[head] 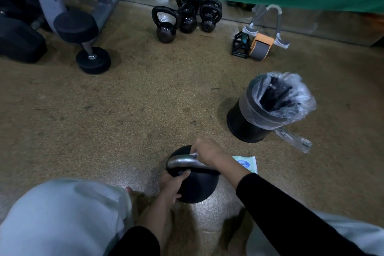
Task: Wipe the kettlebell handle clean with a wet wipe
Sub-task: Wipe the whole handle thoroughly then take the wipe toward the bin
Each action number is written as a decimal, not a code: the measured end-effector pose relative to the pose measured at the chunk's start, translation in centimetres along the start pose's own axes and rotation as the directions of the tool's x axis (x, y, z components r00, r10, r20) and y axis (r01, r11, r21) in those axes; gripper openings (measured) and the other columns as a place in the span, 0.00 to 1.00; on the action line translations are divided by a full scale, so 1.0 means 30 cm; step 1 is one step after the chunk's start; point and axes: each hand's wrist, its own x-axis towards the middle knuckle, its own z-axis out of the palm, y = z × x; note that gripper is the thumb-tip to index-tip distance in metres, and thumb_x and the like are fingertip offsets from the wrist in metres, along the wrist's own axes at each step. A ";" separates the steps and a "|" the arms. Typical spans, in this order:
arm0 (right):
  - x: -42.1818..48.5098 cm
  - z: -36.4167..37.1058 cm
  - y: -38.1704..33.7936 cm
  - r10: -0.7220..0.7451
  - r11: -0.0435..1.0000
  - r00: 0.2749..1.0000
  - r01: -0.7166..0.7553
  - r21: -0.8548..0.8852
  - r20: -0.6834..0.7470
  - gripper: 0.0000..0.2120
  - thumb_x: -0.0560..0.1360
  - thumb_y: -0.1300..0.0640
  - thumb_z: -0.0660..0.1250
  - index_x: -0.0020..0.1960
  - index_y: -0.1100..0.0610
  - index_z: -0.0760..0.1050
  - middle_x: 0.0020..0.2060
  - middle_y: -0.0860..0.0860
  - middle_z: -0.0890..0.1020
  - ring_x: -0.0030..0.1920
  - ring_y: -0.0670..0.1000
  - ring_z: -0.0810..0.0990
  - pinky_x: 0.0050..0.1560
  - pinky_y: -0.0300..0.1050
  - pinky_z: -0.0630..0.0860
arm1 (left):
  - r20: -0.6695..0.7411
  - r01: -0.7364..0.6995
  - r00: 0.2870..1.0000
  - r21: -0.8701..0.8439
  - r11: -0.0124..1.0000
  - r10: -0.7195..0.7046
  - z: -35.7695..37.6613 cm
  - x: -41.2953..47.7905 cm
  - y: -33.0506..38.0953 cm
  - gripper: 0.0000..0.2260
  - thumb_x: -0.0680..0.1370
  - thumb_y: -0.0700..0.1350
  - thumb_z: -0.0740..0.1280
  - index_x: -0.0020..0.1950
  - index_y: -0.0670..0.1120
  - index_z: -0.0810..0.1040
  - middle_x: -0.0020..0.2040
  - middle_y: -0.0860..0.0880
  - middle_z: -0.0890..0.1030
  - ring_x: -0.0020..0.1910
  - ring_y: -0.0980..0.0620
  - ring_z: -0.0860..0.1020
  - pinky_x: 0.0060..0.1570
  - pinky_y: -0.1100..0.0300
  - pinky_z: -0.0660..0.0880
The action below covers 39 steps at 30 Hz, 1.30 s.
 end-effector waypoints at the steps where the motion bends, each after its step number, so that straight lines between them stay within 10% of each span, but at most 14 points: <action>1: 0.007 0.000 -0.008 0.013 1.000 1.000 -0.013 -0.003 0.007 0.13 0.76 0.64 0.61 0.57 0.59 0.81 0.56 0.58 0.81 0.58 0.57 0.78 0.58 0.46 0.74 | 0.000 0.001 1.000 -0.003 1.000 -0.001 0.002 -0.001 0.000 0.27 0.70 0.46 0.77 0.64 0.46 0.69 0.58 0.47 0.74 0.54 0.45 0.71 0.46 0.45 0.75; 20: -0.095 0.030 -0.026 -0.029 0.994 0.995 0.018 -0.108 -0.093 0.11 0.75 0.64 0.61 0.54 0.58 0.78 0.49 0.59 0.78 0.55 0.60 0.78 0.51 0.46 0.74 | 0.028 -0.010 1.000 -0.011 1.000 0.010 0.006 0.014 -0.009 0.26 0.71 0.45 0.76 0.66 0.46 0.70 0.63 0.45 0.76 0.59 0.43 0.73 0.47 0.44 0.73; 31: -0.190 0.100 -0.039 -0.035 0.994 0.975 0.011 -0.108 -0.219 0.18 0.77 0.65 0.56 0.64 0.54 0.73 0.62 0.52 0.76 0.60 0.56 0.74 0.56 0.48 0.72 | 0.028 -0.015 0.999 -0.004 1.000 0.015 0.000 0.024 -0.019 0.27 0.71 0.45 0.77 0.66 0.46 0.71 0.61 0.45 0.77 0.57 0.43 0.73 0.47 0.47 0.73; 39: -0.186 0.183 -0.051 -0.148 0.989 0.879 0.126 -0.080 -0.453 0.18 0.66 0.67 0.58 0.48 0.56 0.82 0.50 0.50 0.83 0.52 0.50 0.82 0.62 0.45 0.74 | 0.008 -0.013 1.000 0.036 0.999 0.013 0.002 0.020 -0.018 0.27 0.71 0.46 0.76 0.66 0.45 0.70 0.60 0.45 0.76 0.59 0.40 0.74 0.45 0.47 0.75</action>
